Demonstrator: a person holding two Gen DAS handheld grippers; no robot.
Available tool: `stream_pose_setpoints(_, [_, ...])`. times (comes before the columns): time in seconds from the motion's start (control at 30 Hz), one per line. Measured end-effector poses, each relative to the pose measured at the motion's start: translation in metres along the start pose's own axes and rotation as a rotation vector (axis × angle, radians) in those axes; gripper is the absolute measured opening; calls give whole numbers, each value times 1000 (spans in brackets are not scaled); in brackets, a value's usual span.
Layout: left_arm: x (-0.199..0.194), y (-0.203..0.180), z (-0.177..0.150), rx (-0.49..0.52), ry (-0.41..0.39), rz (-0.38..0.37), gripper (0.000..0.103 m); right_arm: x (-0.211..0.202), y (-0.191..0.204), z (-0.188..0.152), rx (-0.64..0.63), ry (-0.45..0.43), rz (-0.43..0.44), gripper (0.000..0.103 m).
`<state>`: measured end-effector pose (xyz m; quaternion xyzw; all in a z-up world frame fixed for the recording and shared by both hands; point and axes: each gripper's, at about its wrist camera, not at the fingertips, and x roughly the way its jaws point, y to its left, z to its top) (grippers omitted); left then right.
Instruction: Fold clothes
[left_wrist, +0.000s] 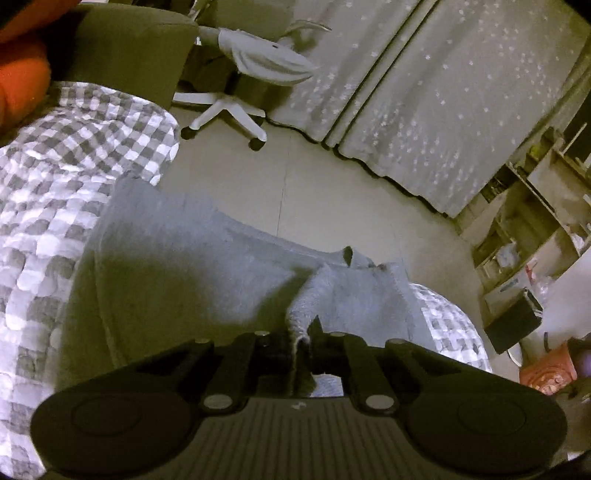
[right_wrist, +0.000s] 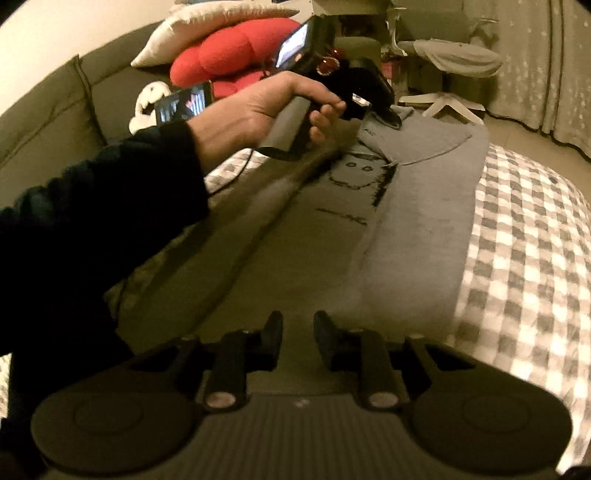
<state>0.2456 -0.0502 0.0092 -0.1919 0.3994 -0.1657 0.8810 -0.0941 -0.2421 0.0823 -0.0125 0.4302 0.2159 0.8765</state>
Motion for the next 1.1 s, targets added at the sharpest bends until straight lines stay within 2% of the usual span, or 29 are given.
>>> stream_pose_setpoints(0.07, [3, 5, 1, -31, 6, -16, 8, -5, 4, -8, 14, -19, -5, 27])
stream_pose_setpoints(0.13, [5, 7, 1, -48, 8, -31, 8, -11, 9, -15, 28, -39, -10, 36])
stream_pose_setpoints(0.2, [6, 7, 1, -44, 6, -36, 8, -16, 13, -23, 42, -58, -15, 38])
stream_pose_setpoints(0.27, [6, 7, 1, -34, 4, -40, 8, -31, 10, -30, 62, -111, -49, 47])
stream_pose_setpoints(0.3, [6, 7, 2, -30, 3, -41, 8, -37, 6, -31, 80, -133, -69, 57])
stream_pose_setpoints(0.33, [6, 7, 2, -29, 4, -40, 8, -39, -2, -30, 106, -133, -88, 57])
stream_pose_setpoints(0.4, [6, 9, 2, -38, 9, -35, 8, -35, -19, -30, 166, -98, -113, 56])
stream_pose_setpoints(0.5, [5, 11, 1, -53, 11, -40, 8, -22, -24, -37, 187, -31, -101, 36])
stream_pose_setpoints(0.6, [3, 11, 1, -53, 5, -41, 8, -25, -3, -42, 98, -22, -93, 36])
stream_pose_setpoints(0.7, [3, 9, 1, -45, 3, -36, 8, -36, 22, -42, 0, -18, -37, 35])
stream_pose_setpoints(0.8, [3, 11, 1, -53, 5, -37, 8, -32, 43, -43, -85, 18, -80, 35])
stream_pose_setpoints(0.9, [2, 11, 1, -55, 3, -38, 7, -21, 47, -46, -76, 54, -75, 34])
stream_pose_setpoints(1.03, [2, 11, -1, -49, 0, -35, 7, -18, 48, -49, -73, 47, -92, 34])
stream_pose_setpoints(1.07, [2, 10, -1, -48, -1, -35, 7, -18, 49, -50, -72, 45, -106, 33])
stream_pose_setpoints(1.1, [2, 10, -1, -46, -3, -35, 7, -17, 50, -50, -71, 45, -122, 27])
